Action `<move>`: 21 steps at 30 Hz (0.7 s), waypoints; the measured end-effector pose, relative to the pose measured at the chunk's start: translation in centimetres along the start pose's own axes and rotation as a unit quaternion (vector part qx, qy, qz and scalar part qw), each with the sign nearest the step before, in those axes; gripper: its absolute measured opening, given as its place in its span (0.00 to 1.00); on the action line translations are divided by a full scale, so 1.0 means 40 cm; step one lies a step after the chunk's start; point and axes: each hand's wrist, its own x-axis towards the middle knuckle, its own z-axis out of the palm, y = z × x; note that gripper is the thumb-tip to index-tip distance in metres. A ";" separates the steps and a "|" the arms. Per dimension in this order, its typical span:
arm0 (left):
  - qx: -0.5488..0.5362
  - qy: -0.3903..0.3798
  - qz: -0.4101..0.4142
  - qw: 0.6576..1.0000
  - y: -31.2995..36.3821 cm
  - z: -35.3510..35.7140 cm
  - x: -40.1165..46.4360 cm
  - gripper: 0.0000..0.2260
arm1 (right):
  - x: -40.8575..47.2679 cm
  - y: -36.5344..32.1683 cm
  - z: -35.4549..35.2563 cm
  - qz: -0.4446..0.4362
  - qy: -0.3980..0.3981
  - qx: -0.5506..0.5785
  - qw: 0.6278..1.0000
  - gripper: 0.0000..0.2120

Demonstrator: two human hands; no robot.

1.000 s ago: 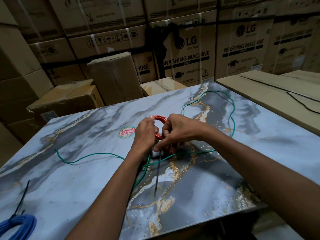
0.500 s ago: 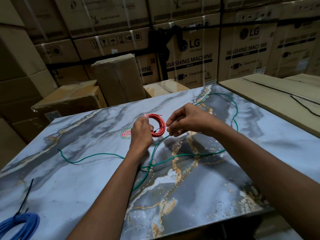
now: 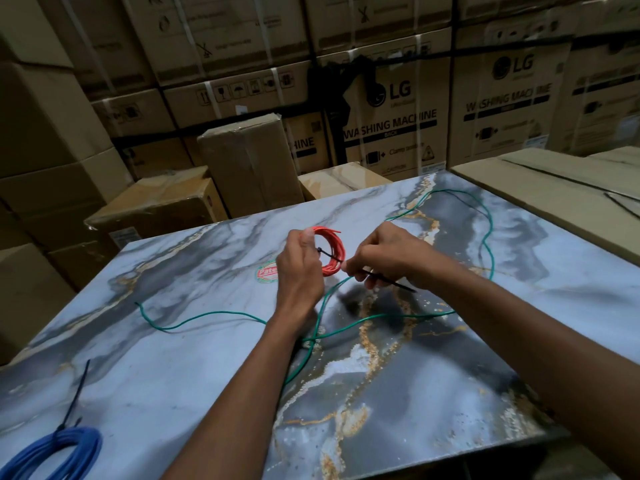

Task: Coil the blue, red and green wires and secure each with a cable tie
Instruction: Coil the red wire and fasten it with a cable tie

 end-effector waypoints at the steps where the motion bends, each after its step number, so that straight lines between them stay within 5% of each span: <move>1: 0.005 0.003 0.011 1.000 0.001 -0.001 -0.003 0.17 | -0.002 -0.004 0.006 0.016 -0.013 0.017 1.000 0.09; 8: -0.004 -0.024 0.044 0.999 0.013 -0.002 -0.014 0.17 | -0.019 -0.020 0.033 0.043 -0.086 0.236 0.967 0.10; 21: -0.064 -0.099 0.006 0.993 0.003 -0.001 -0.019 0.17 | -0.010 -0.021 0.020 0.053 -0.162 0.309 0.936 0.12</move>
